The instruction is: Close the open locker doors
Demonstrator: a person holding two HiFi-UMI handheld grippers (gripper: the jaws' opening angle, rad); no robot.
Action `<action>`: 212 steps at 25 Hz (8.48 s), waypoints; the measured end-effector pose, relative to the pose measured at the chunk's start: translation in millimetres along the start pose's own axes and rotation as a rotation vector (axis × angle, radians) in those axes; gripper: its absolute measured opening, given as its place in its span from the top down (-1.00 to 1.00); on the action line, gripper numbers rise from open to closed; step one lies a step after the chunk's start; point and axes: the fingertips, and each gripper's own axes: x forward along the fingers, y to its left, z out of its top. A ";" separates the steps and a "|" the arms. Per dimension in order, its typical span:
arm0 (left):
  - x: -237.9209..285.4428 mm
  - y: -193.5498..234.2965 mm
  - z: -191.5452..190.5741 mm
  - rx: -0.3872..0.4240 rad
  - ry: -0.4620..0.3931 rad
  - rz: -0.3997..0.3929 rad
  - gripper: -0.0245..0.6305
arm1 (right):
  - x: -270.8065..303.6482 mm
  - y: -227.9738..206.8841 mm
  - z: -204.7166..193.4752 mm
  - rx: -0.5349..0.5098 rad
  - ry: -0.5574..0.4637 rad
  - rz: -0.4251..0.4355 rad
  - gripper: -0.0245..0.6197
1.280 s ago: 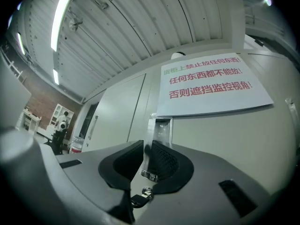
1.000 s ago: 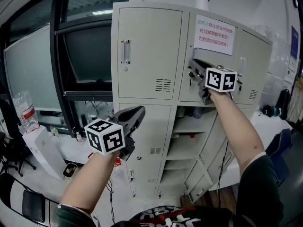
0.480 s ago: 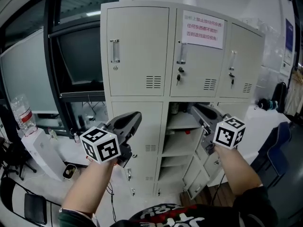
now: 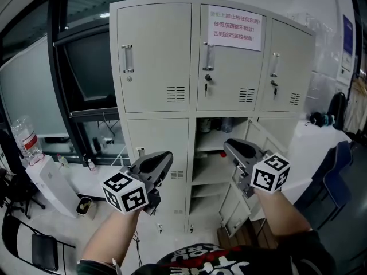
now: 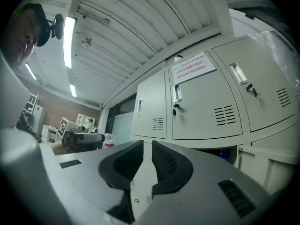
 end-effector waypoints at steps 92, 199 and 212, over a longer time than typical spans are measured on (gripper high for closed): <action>41.3 2.7 -206.3 -0.226 0.191 0.009 0.90 | 30.3 -37.6 -218.4 0.013 0.271 0.524 0.73; 22.6 42.0 -284.6 -0.262 0.297 -0.057 0.90 | -32.3 -52.3 -260.8 0.154 0.207 -0.041 0.74; 92.0 -95.3 -387.6 -0.255 0.392 0.079 0.90 | -196.5 -163.5 -353.5 0.184 0.365 0.174 0.54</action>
